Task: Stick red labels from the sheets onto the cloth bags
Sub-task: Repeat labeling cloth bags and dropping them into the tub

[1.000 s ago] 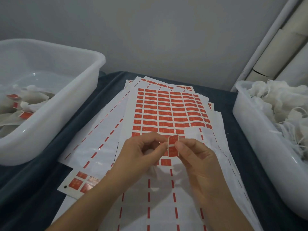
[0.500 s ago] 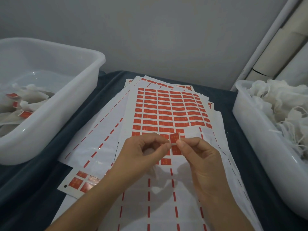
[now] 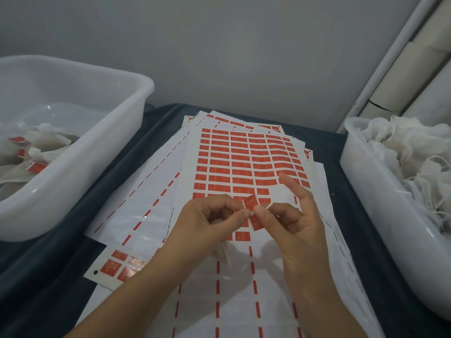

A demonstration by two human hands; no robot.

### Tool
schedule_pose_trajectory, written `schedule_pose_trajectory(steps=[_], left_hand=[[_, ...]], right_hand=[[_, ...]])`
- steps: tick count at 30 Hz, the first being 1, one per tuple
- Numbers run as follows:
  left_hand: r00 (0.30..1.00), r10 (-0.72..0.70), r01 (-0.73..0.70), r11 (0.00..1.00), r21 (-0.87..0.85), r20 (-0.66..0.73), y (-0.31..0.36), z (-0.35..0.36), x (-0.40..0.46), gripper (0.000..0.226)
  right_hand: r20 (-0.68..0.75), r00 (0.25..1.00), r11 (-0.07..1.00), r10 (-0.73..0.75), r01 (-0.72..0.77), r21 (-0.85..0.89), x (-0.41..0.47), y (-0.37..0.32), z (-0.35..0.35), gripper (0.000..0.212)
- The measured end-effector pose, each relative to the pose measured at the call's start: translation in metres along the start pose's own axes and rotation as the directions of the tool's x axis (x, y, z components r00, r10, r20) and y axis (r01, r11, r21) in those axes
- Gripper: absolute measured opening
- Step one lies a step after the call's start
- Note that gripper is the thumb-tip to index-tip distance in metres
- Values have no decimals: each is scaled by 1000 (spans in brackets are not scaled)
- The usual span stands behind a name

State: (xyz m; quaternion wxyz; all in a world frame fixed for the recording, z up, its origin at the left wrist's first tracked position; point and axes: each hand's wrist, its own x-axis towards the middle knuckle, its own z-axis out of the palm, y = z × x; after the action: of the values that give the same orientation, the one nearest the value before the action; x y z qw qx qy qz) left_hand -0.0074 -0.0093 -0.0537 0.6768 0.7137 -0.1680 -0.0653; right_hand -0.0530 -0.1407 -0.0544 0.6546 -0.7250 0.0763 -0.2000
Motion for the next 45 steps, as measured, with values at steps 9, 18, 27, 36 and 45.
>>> schedule_pose_trajectory(steps=[9,18,27,36,45], left_hand=[[983,182,-167,914,370,-6,-3,10,-10,21],[821,566,-464,581,669,77,-6,7,-11,30],[871,491,-415,725,550,12,-7,6,-11,25],[973,230,-224,949,223,0,6,6,-11,20],[977,-215,205,939,-275,-7,12,-1,-6,24]], right_hand=[[-55,998,998,14,-17,-62,1,1,-4,47],[-27,1000,987,-9,4,-159,1,-4,-4,47],[-60,984,945,-168,143,-294,-3,-4,-4,39],[-121,919,860,-376,298,-415,-5,-6,-7,39],[-62,998,999,-17,19,31,0,-15,-7,50]])
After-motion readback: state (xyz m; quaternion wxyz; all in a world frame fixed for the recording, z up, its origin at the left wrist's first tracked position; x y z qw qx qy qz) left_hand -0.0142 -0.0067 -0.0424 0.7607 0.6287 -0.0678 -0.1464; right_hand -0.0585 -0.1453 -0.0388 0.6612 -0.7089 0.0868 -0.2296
